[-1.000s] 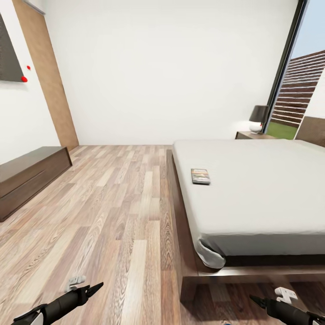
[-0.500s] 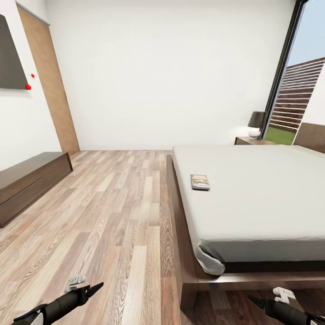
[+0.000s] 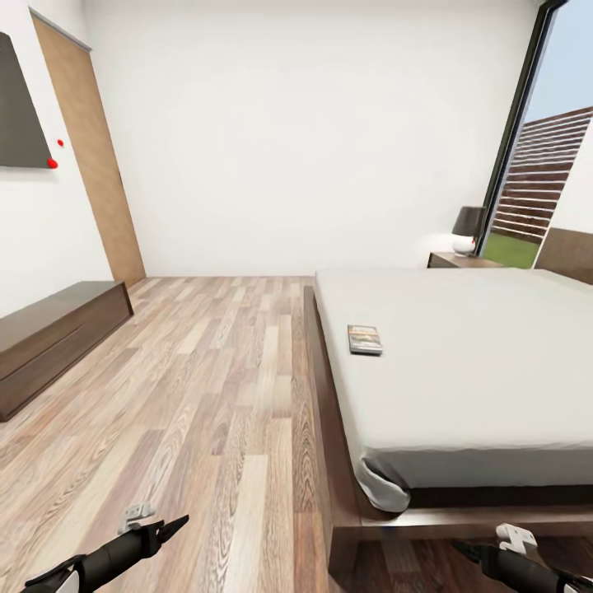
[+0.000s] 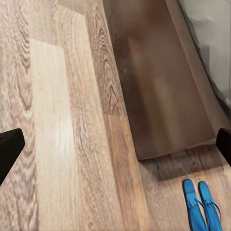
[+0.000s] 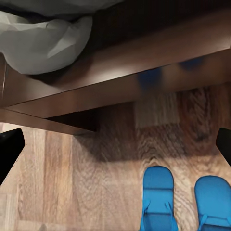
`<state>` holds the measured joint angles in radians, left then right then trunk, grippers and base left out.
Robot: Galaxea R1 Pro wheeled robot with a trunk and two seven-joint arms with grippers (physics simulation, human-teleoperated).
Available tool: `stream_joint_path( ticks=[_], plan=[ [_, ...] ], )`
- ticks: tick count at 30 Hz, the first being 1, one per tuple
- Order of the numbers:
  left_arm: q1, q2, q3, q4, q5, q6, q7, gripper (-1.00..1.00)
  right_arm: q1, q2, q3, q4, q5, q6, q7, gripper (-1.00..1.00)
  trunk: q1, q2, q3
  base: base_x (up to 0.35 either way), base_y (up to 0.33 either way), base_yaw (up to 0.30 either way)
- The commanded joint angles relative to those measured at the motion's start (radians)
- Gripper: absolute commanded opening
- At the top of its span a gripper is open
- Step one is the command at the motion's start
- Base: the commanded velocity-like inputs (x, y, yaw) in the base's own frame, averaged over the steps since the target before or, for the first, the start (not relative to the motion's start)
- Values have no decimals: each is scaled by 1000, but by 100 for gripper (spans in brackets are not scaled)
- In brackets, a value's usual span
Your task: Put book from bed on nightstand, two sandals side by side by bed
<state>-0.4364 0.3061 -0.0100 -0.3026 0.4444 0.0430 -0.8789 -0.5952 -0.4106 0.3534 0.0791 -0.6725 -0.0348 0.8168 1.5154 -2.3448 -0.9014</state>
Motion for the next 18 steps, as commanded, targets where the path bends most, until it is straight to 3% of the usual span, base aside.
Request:
stream_joint_path(
  ticks=[1,6,8,11,12,14,18],
  plan=[
    [-1,0,-2,0,5,5,-3,100,-2,5,9,4,-7,-4,5,100,-4,7,2,0,0,0],
    [0,-4,-6,0,-24,4,32,100,0,35,9,4,-7,-6,4,100,-23,42,18,0,0,0],
    [-1,-17,-6,0,-38,4,48,100,0,39,9,4,-7,-7,4,100,-31,56,24,0,0,0],
    [-1,-40,-7,0,-60,3,83,100,1,68,9,4,-7,-24,-8,100,-42,77,34,0,0,0],
    [-1,-54,-7,0,-72,3,112,100,1,94,9,4,-7,-47,-34,100,-46,84,37,0,0,0],
    [-1,-72,-7,0,-91,2,148,100,4,117,9,5,-5,-85,-83,100,-54,98,43,0,0,0],
    [0,-86,-7,1,-119,2,177,100,29,133,9,5,-4,-151,-130,100,-69,126,55,0,0,0]
  ],
)
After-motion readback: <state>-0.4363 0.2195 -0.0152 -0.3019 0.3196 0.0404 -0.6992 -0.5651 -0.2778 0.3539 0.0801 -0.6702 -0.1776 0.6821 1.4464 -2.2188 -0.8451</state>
